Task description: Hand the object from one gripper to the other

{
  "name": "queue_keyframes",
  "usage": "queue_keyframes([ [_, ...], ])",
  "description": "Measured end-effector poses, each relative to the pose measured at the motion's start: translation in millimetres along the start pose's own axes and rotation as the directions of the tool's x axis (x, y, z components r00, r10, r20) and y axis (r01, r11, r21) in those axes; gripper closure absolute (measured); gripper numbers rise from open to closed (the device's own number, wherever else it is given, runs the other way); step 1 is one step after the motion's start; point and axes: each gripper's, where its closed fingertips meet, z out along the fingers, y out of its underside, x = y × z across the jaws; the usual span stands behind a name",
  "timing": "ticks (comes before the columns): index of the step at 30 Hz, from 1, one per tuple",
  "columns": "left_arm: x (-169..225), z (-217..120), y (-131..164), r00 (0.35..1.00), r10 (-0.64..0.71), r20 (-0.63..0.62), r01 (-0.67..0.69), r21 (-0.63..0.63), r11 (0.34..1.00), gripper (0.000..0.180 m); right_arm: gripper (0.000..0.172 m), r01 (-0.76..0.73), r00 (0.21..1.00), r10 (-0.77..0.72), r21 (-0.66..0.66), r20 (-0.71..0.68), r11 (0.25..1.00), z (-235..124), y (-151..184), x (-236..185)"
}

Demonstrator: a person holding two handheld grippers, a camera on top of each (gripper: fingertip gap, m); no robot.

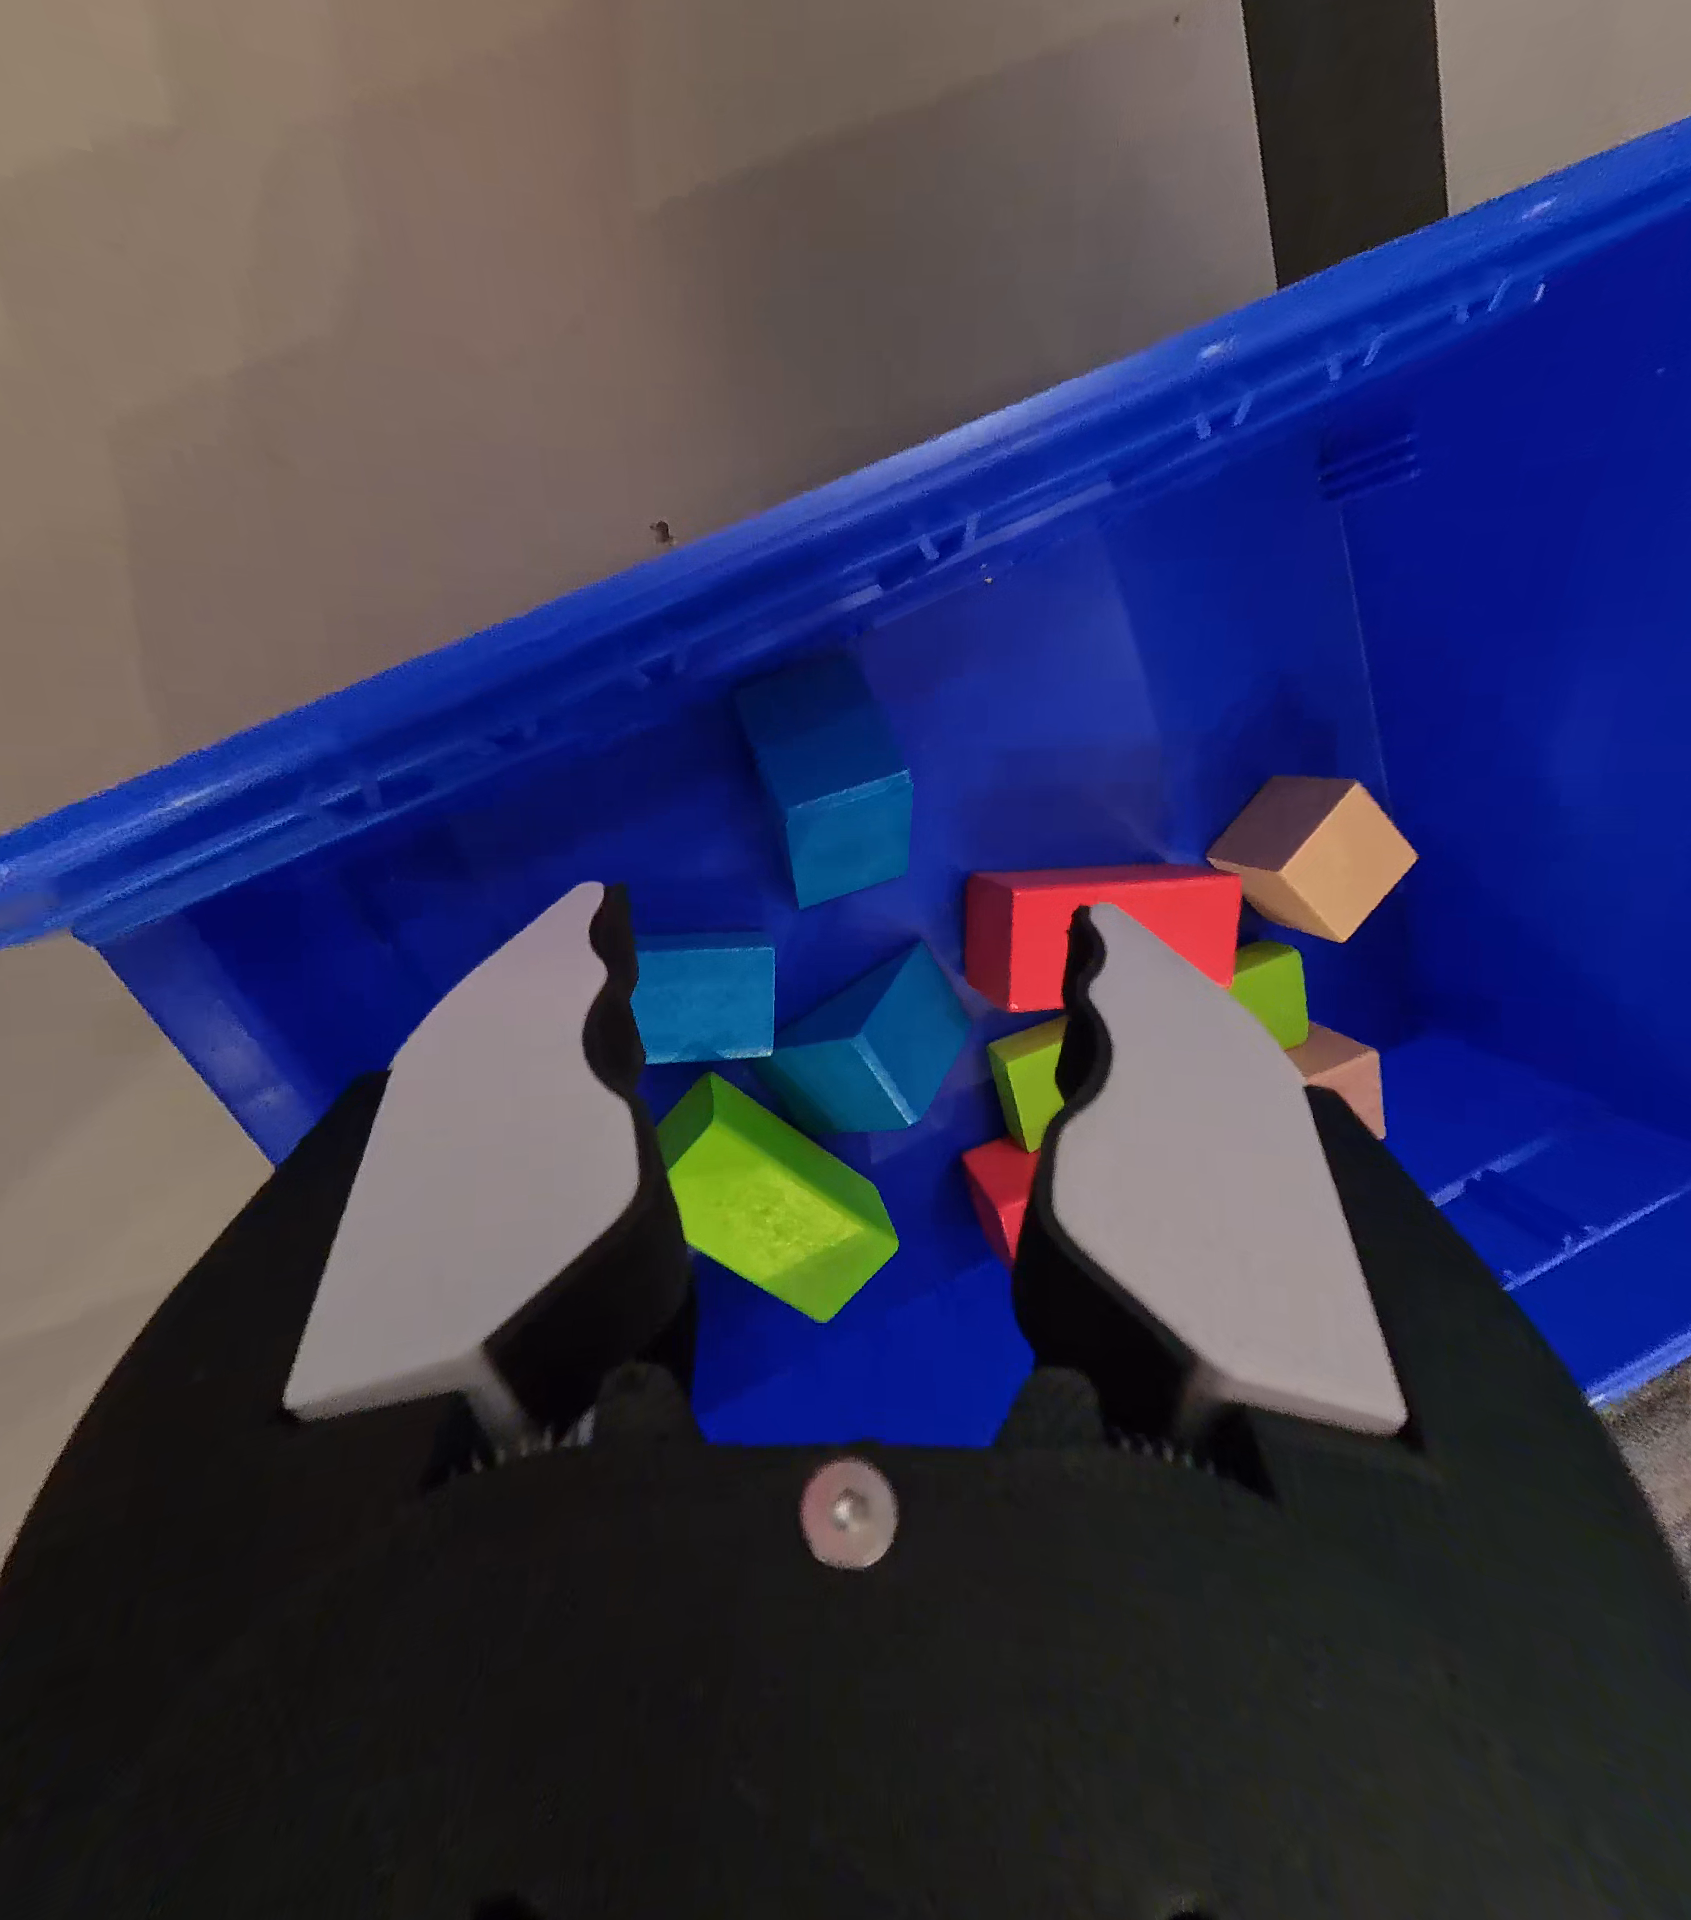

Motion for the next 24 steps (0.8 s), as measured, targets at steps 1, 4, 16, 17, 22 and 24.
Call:
queue_keyframes([
  [1, 2.8, -0.8, 1.4, 0.992, 0.126, -0.02, -0.126, -0.023, 0.992, 0.138, 0.094, 0.002, 1.0, -0.002, -0.001, -0.001, 1.0, -0.7, 1.0, 0.0],
  [4, 13.5, -7.4, 6.5, 0.803, 0.594, -0.033, -0.595, -0.023, 0.803, 0.138, 0.094, 0.005, 1.0, -0.005, -0.001, 0.003, 1.0, -3.0, 3.6, -1.8],
  [16, 10.0, -9.9, 21.2, 0.951, 0.304, -0.055, -0.307, -0.068, 0.949, 0.134, 0.096, 0.005, 1.0, -0.005, 0.01, -0.009, 1.0, -9.7, -1.7, -7.0],
  [17, 11.6, -7.8, 23.9, 0.95, 0.307, -0.06, -0.311, -0.078, 0.947, 0.142, 0.096, 0.002, 1.0, -0.002, 0.016, -0.011, 1.0, -11.3, -3.0, -7.5],
  [22, 12.3, -7.0, 19.1, 0.944, 0.327, -0.039, -0.328, -0.021, 0.944, 0.148, 0.097, -0.006, 0.999, 0.009, 0.077, -0.037, 0.997, -28.0, -16.3, -11.4],
  [24, 11.2, -7.6, 21.2, 0.942, 0.332, -0.043, -0.333, -0.029, 0.943, 0.148, 0.098, -0.001, 0.999, 0.006, 0.097, -0.046, 0.995, -35.8, -22.1, -13.9],
])
